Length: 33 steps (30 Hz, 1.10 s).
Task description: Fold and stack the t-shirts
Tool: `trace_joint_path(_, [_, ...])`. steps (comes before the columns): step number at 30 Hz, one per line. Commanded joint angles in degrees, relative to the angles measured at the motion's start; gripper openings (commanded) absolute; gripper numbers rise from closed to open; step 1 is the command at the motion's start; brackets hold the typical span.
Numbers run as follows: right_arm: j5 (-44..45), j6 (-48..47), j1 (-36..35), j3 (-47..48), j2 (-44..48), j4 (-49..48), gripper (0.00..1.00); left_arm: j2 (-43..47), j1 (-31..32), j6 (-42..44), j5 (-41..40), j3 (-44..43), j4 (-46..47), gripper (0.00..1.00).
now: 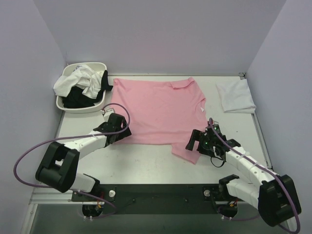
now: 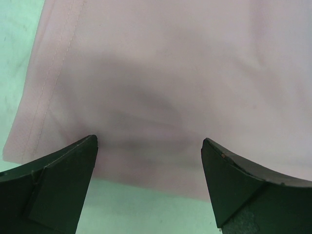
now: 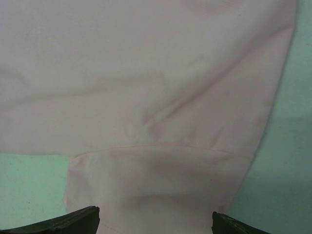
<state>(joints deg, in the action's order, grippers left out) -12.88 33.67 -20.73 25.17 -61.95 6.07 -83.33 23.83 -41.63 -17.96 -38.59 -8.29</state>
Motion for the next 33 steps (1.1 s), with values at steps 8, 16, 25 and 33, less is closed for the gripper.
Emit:
trace_joint_path(8, [4.09,1.57,-1.24,-0.30,7.72,10.28,1.00,15.92,7.54,-4.78,-5.42,2.83,-14.63,0.97])
trace_joint_path(16, [6.82,2.98,-3.09,3.39,23.18,20.12,1.00,21.71,7.45,-5.74,-8.67,-2.02,-24.30,0.97])
trace_joint_path(25, [6.20,4.21,-3.35,3.92,29.08,23.46,1.00,25.59,7.28,-12.51,-11.31,2.63,-30.99,0.97])
trace_joint_path(33, [5.94,3.42,-3.26,4.01,31.37,25.31,1.00,26.63,5.88,-17.70,-9.56,8.08,-27.58,0.97])
